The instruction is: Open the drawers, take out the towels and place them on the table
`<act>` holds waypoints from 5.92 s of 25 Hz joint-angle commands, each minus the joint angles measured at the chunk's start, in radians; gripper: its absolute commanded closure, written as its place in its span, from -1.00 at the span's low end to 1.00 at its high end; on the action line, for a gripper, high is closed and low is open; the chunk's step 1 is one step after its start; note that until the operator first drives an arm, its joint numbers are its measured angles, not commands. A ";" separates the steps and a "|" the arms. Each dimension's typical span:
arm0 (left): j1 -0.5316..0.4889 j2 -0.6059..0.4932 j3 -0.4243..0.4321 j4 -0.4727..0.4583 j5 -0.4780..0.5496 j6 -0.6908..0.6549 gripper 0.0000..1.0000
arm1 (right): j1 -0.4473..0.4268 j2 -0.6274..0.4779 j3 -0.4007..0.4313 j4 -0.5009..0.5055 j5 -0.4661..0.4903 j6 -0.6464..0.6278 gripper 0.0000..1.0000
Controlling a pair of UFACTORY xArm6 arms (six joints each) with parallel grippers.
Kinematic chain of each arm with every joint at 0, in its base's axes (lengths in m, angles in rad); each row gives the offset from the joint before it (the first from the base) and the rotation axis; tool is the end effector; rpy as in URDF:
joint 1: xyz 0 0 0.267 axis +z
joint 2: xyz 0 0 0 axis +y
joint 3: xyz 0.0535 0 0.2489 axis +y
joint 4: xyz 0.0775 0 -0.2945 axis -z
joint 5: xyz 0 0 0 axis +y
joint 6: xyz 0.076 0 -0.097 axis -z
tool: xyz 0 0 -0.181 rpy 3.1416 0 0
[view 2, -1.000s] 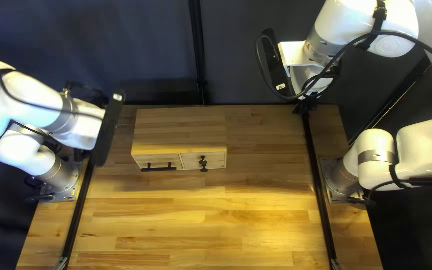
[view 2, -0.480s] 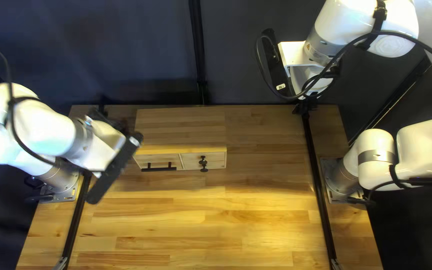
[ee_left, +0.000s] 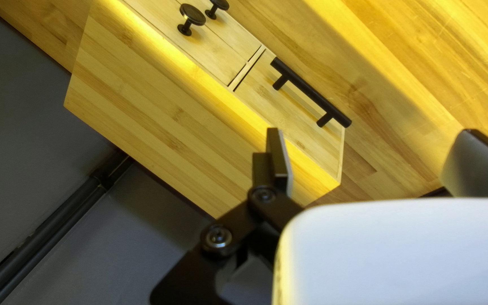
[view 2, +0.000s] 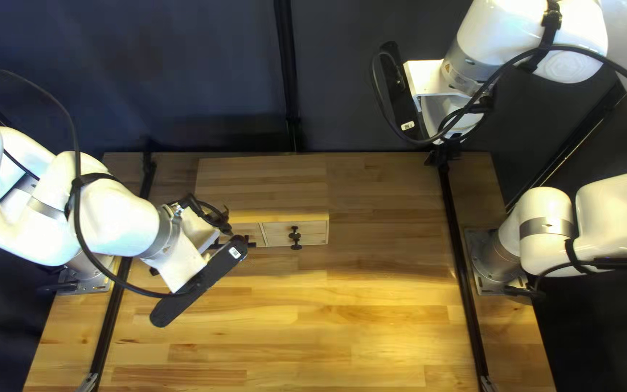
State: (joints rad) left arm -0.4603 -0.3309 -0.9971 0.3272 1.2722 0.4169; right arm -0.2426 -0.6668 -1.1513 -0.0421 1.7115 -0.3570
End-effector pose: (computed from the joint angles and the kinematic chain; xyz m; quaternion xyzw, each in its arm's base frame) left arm 0.3651 -0.0937 0.2634 -0.8744 0.4583 -0.0309 0.1563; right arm 0.2493 -0.0741 0.3748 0.9970 0.0530 0.0448 0.0355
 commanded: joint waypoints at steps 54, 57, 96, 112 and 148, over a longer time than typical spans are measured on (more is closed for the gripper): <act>0.324 0.670 -0.331 -0.307 -0.295 1.229 -1.00 | 0.000 0.000 0.000 0.000 0.000 0.000 -1.00; 0.322 0.668 -0.321 -0.282 -0.314 1.191 -1.00 | 0.000 0.000 0.000 0.000 0.000 0.000 -1.00; 0.347 0.674 -0.293 -0.234 -0.346 1.121 1.00 | 0.000 0.000 0.000 0.000 0.000 0.000 -1.00; 0.283 0.632 -0.249 -0.215 -0.340 1.042 -1.00 | 0.000 0.000 0.000 0.000 0.000 0.000 -1.00; 0.314 0.676 -0.310 -0.102 -0.286 0.962 1.00 | 0.000 0.000 0.000 0.000 0.000 0.000 -1.00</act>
State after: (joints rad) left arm -0.1450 0.3405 -1.3032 0.2185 0.9843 1.3856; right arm -0.2426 -0.6668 -1.1513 -0.0421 1.7115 -0.3570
